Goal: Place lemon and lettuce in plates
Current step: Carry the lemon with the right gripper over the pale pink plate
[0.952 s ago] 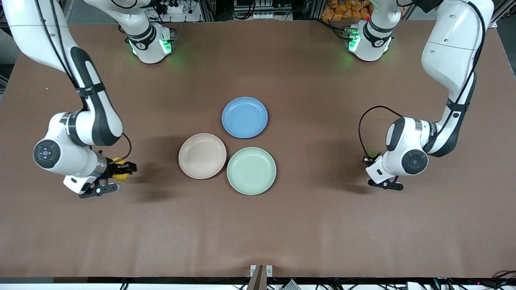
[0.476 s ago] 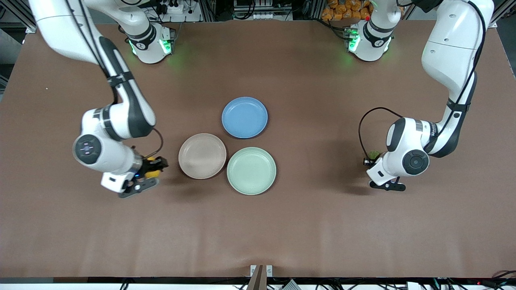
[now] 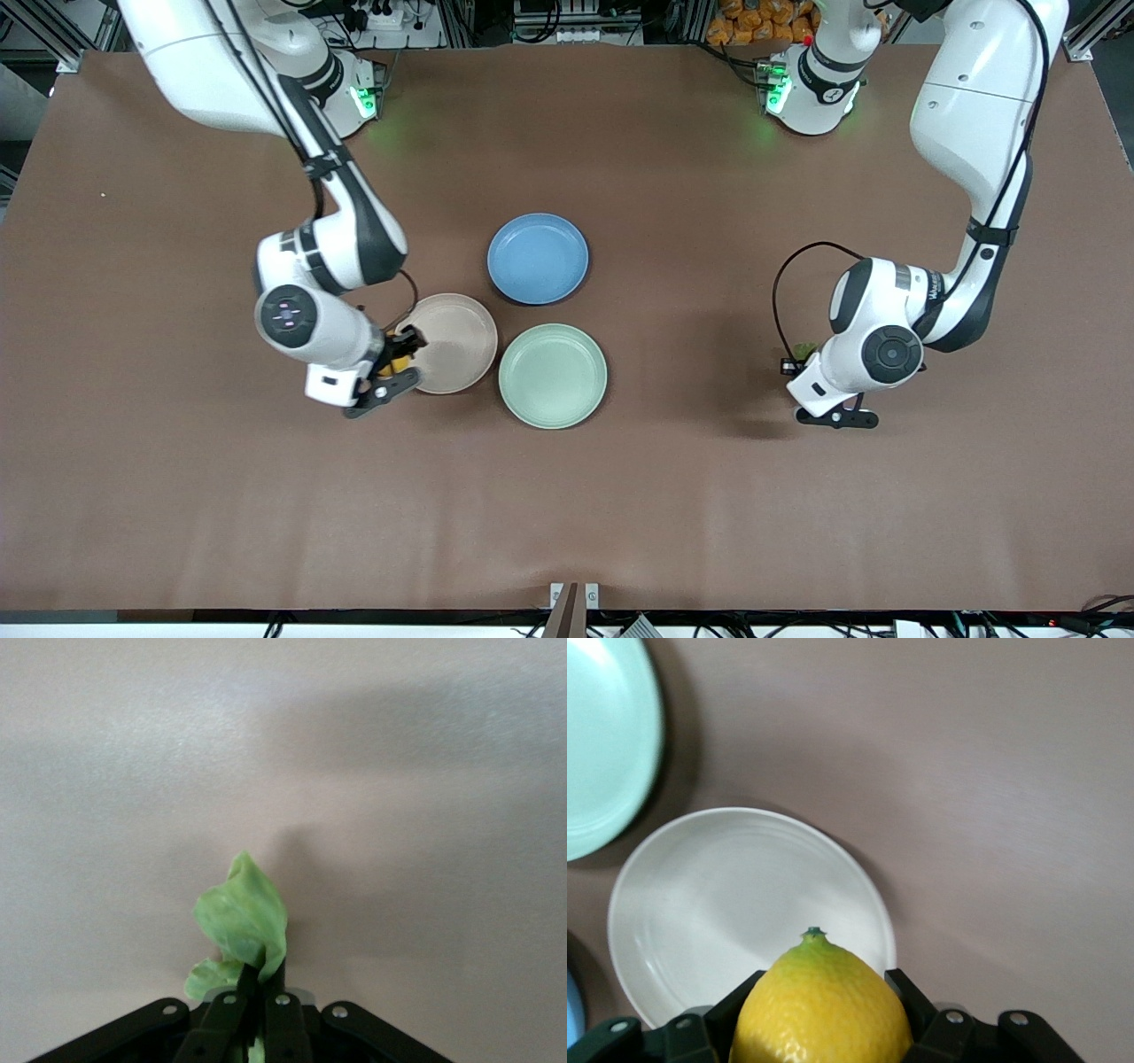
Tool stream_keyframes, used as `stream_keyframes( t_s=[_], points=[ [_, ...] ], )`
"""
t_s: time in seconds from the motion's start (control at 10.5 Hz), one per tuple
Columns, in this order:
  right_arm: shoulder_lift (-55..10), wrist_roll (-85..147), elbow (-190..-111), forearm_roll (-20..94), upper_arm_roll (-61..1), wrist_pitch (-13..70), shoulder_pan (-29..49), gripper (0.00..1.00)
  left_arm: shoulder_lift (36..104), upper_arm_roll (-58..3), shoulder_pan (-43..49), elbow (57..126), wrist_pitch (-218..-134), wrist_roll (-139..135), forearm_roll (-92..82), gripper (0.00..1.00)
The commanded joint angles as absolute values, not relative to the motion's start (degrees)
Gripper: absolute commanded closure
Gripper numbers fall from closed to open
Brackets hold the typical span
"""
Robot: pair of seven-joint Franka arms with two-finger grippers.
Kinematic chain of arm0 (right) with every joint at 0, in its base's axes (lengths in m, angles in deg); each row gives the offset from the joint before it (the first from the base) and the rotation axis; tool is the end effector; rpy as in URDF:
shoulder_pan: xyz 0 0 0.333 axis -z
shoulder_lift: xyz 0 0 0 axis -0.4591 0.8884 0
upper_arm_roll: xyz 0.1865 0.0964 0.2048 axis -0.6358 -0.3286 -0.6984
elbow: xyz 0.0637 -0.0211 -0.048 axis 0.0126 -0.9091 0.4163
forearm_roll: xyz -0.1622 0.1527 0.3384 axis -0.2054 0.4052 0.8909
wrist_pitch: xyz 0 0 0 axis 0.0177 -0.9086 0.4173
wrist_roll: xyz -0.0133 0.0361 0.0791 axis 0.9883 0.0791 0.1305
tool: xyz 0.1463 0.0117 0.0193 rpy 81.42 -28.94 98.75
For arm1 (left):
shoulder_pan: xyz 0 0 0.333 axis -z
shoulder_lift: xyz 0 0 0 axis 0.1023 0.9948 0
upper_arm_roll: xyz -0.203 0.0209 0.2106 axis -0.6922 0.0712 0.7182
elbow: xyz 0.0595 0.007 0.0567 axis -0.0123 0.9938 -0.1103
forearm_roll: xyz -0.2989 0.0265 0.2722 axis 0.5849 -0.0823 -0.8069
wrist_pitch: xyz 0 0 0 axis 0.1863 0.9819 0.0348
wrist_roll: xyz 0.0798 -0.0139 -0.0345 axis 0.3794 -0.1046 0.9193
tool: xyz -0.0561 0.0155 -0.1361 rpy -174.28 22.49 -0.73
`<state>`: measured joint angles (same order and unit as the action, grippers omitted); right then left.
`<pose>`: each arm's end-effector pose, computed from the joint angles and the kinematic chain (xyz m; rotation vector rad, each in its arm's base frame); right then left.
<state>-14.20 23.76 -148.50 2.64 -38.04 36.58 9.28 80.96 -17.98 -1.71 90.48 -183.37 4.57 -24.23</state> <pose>0.6164 0.2336 0.2016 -2.9714 -0.8136 0.1468 0.6255 -0.1301 0.1357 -3.0459 0.1377 0.2611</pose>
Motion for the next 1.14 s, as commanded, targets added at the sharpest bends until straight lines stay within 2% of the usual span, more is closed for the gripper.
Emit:
stream_keyframes(
  t_s=[0.0, 0.57, 0.76, 0.86, 1.05],
  points=[
    [-11.3, 23.3, -147.8, 3.7, -37.7, 38.1, 6.5, 0.5, 81.0, -18.4, -0.1, 88.5, -183.6, 9.3, -25.2, 1.0],
    [-7.6, 23.3, -148.3, 4.4, -37.5, 42.4, 3.1, 0.49, 79.7, -20.4, 9.6, 84.3, -183.8, 19.7, -15.2, 1.0],
    [-7.6, 23.3, -148.4, 4.4, -37.5, 42.3, 3.0, 0.46, 79.5, -23.4, 10.0, 81.9, -183.7, 22.6, -11.3, 1.0],
    [-7.6, 23.8, -148.4, 4.4, -37.5, 42.1, 3.2, 0.0, 79.7, -24.1, 11.3, 81.8, -183.8, 25.1, -11.4, 1.0],
    [-7.6, 26.8, -148.3, 4.4, -37.5, 41.8, 3.3, 0.0, 80.0, -24.2, 14.1, 80.6, -185.8, 29.3, -11.0, 1.0]
  ],
)
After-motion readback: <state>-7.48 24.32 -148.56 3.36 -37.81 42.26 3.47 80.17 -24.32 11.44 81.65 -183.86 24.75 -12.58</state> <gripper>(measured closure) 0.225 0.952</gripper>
